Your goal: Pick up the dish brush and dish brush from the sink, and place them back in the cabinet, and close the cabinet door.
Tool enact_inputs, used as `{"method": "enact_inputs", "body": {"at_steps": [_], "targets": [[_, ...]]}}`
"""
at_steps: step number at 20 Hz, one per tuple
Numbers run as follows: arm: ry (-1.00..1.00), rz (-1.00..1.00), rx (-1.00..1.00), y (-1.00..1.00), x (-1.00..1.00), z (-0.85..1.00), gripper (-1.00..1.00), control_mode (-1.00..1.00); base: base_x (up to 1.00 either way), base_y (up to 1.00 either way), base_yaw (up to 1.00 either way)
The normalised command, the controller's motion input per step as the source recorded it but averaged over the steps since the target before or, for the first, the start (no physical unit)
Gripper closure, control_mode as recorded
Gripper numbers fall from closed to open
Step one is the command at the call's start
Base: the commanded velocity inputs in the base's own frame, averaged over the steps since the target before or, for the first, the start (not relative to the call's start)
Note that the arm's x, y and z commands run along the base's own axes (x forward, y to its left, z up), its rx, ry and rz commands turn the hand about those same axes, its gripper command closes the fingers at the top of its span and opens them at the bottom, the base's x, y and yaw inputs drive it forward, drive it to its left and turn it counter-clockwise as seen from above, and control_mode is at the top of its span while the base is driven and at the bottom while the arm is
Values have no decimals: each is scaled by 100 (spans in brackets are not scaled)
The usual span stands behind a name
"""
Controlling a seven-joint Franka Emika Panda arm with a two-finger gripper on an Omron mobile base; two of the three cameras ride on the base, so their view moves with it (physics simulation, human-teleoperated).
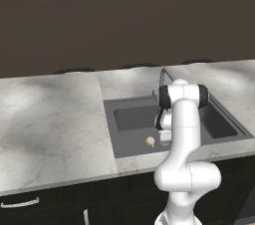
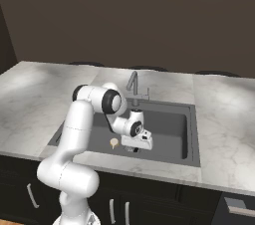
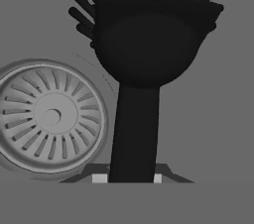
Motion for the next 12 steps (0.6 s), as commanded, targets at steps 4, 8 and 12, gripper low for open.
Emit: {"method": "enact_inputs", "body": {"at_steps": [4,8,12], "targets": [[0,0,0,-1,0,15,100,-100,0,0,0],[0,0,0,-1,0,23,100,-100,0,0,0],[0,0,0,0,0,26,100,-100,0,0,0]]}}
